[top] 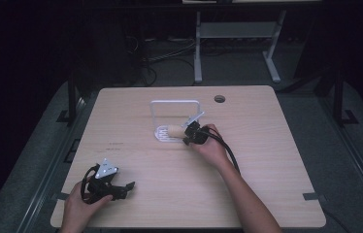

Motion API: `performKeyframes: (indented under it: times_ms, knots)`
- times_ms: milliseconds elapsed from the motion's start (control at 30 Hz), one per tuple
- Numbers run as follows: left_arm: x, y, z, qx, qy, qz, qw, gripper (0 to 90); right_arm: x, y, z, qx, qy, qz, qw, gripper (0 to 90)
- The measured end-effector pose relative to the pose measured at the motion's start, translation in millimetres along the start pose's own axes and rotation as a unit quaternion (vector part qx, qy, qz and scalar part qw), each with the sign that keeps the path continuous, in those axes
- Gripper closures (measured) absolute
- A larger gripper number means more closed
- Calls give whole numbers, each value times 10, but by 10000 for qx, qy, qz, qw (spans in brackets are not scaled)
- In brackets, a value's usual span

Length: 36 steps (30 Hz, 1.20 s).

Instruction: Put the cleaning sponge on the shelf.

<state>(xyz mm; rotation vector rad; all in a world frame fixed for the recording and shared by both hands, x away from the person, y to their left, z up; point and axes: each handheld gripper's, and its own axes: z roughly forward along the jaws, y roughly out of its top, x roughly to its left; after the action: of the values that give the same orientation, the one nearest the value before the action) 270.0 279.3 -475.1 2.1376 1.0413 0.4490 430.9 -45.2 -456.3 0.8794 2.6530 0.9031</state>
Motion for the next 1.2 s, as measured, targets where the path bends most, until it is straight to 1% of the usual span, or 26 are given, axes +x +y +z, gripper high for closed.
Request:
performKeyframes:
  times_ms: [200, 367, 567, 800, 867, 967, 1067, 1200]
  knots:
    - [0, 0, 0, 0, 0, 2, 10000, 128, -46, 3, -8, -6, -97, 30, 9999, 900]
    - [0, 0, 0, -2, 0, -2, 10000, 128, -30, 3, -15, -7, -52, 24, 10000, 900]
    - [0, 0, 0, -2, 1, 0, 10000, 128, 8, 7, -54, -73, 6, -35, 10000, 900]
    - [0, 0, 0, -1, 0, 0, 10000, 128, 39, -22, -110, -163, 143, 86, 9997, 899]
    - [0, 0, 0, -1, 0, 1, 10000, 128, 50, -36, -136, -183, 154, 92, 9997, 898]
    - [0, 0, 0, 0, 0, 2, 10000, 128, 54, -45, -173, -205, 164, 24, 9997, 898]
    - [0, 0, 0, -1, 0, 1, 10000, 128, 62, -53, -218, -231, 156, 30, 9996, 894]
    - [0, 0, 0, -1, 0, 1, 10000, 128, 71, -83, -290, -294, 160, 4, 9994, 857]
